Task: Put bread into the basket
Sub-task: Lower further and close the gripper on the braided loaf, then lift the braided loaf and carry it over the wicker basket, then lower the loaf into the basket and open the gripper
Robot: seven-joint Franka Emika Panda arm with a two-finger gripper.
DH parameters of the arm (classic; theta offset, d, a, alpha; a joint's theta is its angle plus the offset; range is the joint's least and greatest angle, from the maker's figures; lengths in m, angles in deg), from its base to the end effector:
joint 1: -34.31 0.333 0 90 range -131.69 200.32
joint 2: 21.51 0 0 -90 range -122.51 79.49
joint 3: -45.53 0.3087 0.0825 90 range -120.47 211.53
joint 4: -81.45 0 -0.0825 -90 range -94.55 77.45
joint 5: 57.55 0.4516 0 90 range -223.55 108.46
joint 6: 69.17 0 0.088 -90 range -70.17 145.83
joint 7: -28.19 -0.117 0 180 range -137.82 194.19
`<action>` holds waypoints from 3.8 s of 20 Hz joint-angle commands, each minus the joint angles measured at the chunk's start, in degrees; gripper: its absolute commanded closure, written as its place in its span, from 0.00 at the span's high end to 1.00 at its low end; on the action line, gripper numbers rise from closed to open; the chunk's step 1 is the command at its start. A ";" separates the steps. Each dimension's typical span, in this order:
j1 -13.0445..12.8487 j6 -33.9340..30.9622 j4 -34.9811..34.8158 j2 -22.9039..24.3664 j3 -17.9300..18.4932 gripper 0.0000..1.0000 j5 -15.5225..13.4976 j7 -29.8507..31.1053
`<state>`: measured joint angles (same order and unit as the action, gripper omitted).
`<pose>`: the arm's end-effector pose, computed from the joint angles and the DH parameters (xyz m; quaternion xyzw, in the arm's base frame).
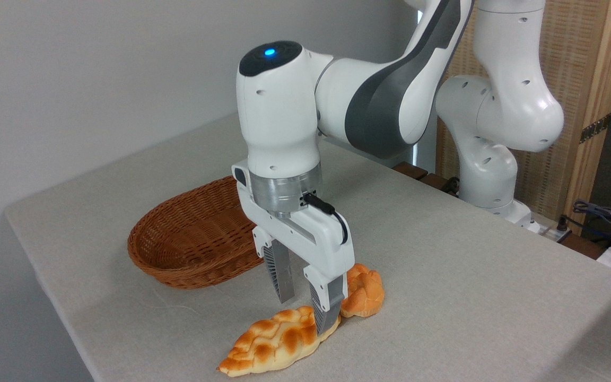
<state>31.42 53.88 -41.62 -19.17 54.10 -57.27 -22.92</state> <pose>0.5899 0.0591 0.3713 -0.9218 0.3873 -0.0181 0.0087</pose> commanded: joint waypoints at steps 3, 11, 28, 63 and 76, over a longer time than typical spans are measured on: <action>-0.36 1.76 -0.86 -0.40 0.31 1.00 0.69 -1.80; -0.27 4.48 -1.74 -0.85 0.31 1.00 0.69 -1.80; -0.27 12.48 -1.74 -3.04 0.31 0.33 -0.28 -1.71; -0.97 -13.46 15.58 -2.69 -18.85 0.42 -15.30 12.96; -1.67 -9.14 14.70 -5.24 -19.29 1.00 -14.86 12.17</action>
<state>29.95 43.88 -26.24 -24.95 34.53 -71.70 -9.97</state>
